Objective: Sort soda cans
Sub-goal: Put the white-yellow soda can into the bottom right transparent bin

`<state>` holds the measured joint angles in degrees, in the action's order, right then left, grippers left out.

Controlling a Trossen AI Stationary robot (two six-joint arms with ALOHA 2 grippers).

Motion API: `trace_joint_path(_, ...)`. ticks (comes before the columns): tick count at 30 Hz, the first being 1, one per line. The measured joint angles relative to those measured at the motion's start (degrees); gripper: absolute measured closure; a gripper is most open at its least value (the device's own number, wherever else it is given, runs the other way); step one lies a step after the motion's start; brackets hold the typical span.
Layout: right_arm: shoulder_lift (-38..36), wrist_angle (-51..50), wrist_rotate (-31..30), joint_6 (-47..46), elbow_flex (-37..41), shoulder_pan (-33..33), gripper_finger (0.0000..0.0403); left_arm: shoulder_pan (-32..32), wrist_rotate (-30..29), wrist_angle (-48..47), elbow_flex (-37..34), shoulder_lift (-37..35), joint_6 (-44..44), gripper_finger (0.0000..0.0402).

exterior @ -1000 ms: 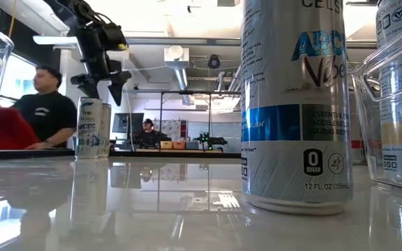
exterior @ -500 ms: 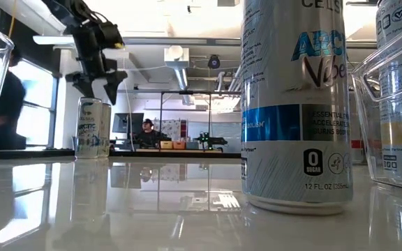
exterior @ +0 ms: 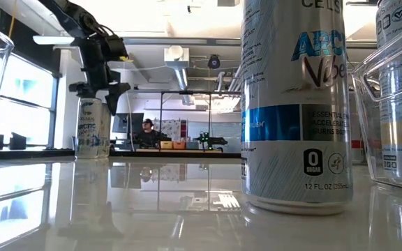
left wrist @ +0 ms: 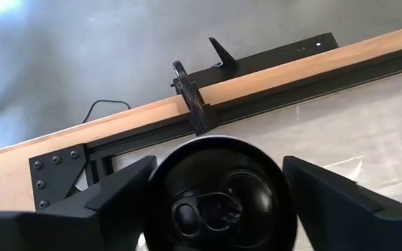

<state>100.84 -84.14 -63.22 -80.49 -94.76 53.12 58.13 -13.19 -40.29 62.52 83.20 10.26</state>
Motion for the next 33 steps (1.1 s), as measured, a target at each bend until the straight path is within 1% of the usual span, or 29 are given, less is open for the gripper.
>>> trace_joint_path(4, 0.0, 0.0, 0.0, 0.0, 0.0, 0.0, 0.0032, -0.3, 0.1, 0.0, 0.1, -0.1, -0.8, 0.0155)
trace_joint_path(6, 0.0, 0.1, 0.0, 0.0, 0.0, 0.0, 0.0032, -1.1, 1.0, 0.0, 0.0, -0.4, -1.1, 0.0156)
trace_joint_path(9, 0.0, 0.0, 0.0, 0.0, 0.0, 0.0, 0.0032, -3.7, 6.1, 0.2, 0.6, -1.4, -1.0, 0.0156)
trace_joint_path(11, 0.0, -0.2, 0.0, 0.0, 0.0, -0.2, 0.0032, -6.6, 9.5, 1.1, 1.9, -2.3, -0.9, 0.0156)
trace_joint_path(13, 0.0, -0.8, 0.0, 0.0, 0.0, -0.7, 0.0032, -10.7, 10.2, 1.2, 3.9, -2.8, -0.3, 0.0156)
trace_joint_path(15, 0.0, -1.2, -0.1, 0.0, 0.0, -1.3, 0.0032, -16.6, 10.2, 1.0, 6.3, -2.8, 1.2, 0.0156)
trace_joint_path(20, -0.6, -1.5, 0.0, 1.2, 0.0, -3.3, 0.0032, -34.6, 9.7, 4.0, 12.1, -0.8, 1.7, 0.0156)
trace_joint_path(24, -0.9, -1.1, 0.3, 2.5, 0.0, -4.1, 0.0032, -45.8, 8.1, 5.7, 15.1, 2.4, 1.6, 0.0156)
trace_joint_path(28, -0.9, -0.9, 1.2, 2.6, -0.1, -4.3, 0.0032, -53.2, 6.4, 6.9, 16.5, 6.9, 1.6, 0.0156)
trace_joint_path(33, -0.9, -0.7, 1.3, 2.6, -0.1, -4.2, 0.0032, -58.0, 5.4, 6.4, 17.6, 13.0, 2.0, 0.0156)
